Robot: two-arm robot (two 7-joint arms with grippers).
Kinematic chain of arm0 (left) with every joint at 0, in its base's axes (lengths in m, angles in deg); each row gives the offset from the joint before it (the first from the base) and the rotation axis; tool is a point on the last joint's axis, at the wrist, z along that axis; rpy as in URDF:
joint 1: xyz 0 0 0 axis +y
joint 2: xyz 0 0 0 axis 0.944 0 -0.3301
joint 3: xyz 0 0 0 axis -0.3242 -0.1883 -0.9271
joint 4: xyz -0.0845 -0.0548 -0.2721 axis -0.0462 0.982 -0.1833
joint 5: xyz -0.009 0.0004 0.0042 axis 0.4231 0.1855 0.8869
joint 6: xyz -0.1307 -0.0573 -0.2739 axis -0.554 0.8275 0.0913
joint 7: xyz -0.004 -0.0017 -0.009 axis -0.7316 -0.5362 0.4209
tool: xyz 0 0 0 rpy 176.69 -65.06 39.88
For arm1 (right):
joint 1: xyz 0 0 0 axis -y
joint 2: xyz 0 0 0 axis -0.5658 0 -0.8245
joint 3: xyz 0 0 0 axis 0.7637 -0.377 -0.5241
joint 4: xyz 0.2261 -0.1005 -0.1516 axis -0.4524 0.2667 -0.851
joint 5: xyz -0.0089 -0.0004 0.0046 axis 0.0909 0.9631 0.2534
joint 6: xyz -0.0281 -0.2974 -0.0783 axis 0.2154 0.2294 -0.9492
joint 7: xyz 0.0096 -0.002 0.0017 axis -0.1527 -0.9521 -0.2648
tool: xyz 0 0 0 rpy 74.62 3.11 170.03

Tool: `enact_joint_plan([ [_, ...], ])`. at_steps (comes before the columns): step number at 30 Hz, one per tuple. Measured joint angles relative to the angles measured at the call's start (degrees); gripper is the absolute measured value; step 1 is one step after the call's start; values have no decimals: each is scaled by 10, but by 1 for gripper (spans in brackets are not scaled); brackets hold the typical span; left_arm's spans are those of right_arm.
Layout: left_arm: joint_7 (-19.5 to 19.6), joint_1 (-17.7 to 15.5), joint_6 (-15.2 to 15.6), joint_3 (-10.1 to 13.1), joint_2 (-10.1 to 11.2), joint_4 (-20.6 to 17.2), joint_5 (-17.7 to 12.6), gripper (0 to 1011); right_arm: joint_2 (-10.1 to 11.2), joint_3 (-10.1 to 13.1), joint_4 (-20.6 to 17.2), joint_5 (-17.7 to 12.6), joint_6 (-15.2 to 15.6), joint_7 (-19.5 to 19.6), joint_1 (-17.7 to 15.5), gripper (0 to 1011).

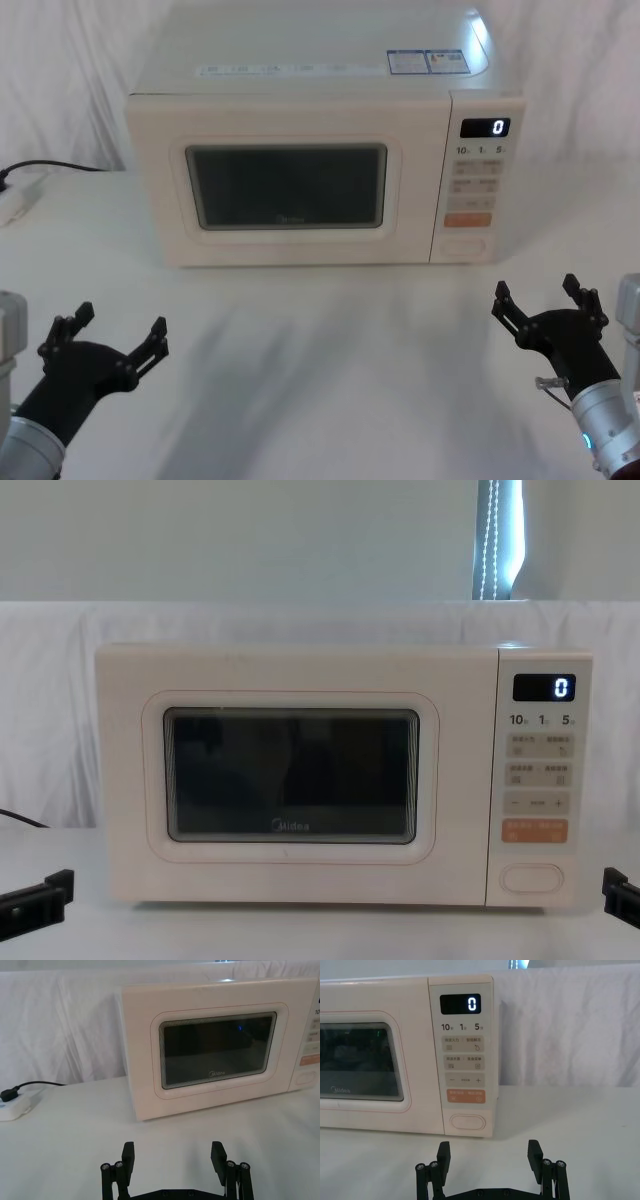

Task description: Press the button to open the microwave door with one hand; close the microwave door with the other hand.

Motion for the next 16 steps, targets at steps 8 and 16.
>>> enact_joint_plan([
  [8, 2, -1, 1, 1, 1, -1, 1, 1001, 0, 0, 0, 0, 0, 0, 0, 1002],
  [16, 2, -2, 2, 1, 1, -1, 1, 1001, 0, 0, 0, 0, 0, 0, 0, 1002],
])
